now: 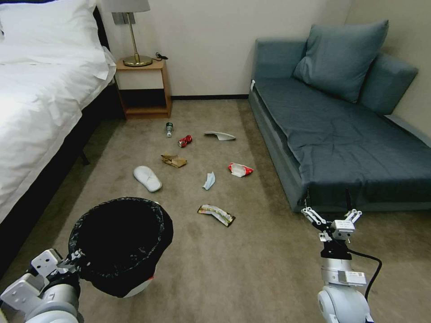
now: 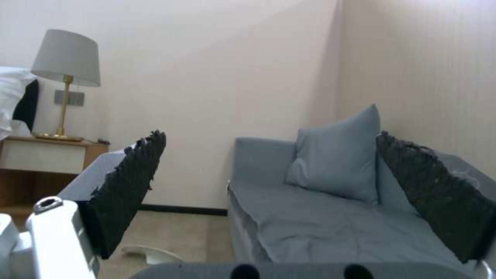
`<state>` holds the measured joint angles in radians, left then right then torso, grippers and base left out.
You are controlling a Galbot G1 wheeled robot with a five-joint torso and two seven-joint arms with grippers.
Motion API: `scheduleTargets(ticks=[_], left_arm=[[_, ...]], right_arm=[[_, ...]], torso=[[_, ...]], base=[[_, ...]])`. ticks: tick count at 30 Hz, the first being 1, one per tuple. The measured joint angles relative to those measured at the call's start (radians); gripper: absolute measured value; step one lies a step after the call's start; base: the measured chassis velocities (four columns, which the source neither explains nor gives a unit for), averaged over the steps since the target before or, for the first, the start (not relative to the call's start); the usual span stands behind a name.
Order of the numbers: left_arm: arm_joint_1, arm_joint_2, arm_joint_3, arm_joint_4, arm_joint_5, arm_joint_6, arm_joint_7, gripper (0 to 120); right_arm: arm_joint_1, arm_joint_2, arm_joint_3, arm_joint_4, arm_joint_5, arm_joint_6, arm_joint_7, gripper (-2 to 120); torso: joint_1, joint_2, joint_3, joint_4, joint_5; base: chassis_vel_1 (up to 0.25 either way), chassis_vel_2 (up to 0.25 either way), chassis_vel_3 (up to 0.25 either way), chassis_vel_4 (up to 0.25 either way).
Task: Pick up the trash bin, then pick up the garbage on the floor and place it into the trash bin.
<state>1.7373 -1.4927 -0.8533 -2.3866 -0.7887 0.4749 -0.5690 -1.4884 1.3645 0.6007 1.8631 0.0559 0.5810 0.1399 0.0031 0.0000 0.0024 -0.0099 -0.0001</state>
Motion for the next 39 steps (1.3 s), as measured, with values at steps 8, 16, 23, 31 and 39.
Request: scheduleTargets(ticks=[8, 16, 23, 31, 39], left_arm=[[0.001, 0.001, -0.001, 0.000, 0.000, -0.006, 0.002, 5], [0.002, 0.002, -0.002, 0.003, 0.003, -0.020, 0.003, 5], [0.003, 0.003, -0.003, 0.003, 0.003, -0.022, 0.005, 5], [0.001, 0.006, -0.006, 0.016, 0.017, -0.046, 0.023, 5], [-0.001, 0.009, -0.010, 0.026, 0.030, -0.071, 0.036, 5]], right_arm=[[0.000, 0.000, -0.001, 0.001, 0.000, 0.000, 0.000, 100], [-0.001, 0.000, -0.001, 0.001, 0.000, 0.002, 0.000, 100], [0.001, -0.001, -0.001, 0.001, 0.000, 0.002, 0.000, 100], [0.004, -0.001, -0.003, -0.002, -0.003, 0.011, -0.005, 100], [0.005, -0.002, -0.002, -0.002, -0.011, 0.013, -0.006, 100]], torso=[[0.000, 0.000, 0.000, -0.0002, 0.0001], [0.000, 0.000, 0.000, 0.0000, 0.0000], [0.000, 0.000, 0.000, 0.0000, 0.0001], [0.000, 0.000, 0.000, 0.0000, 0.0000], [0.000, 0.000, 0.000, 0.0000, 0.0001]], base=[[-0.165, 0.167, 0.174, -0.163], [-0.174, 0.173, 0.175, -0.176], [-0.182, 0.175, 0.167, -0.170], [-0.101, 0.114, 0.110, -0.097], [0.000, 0.000, 0.000, 0.000]])
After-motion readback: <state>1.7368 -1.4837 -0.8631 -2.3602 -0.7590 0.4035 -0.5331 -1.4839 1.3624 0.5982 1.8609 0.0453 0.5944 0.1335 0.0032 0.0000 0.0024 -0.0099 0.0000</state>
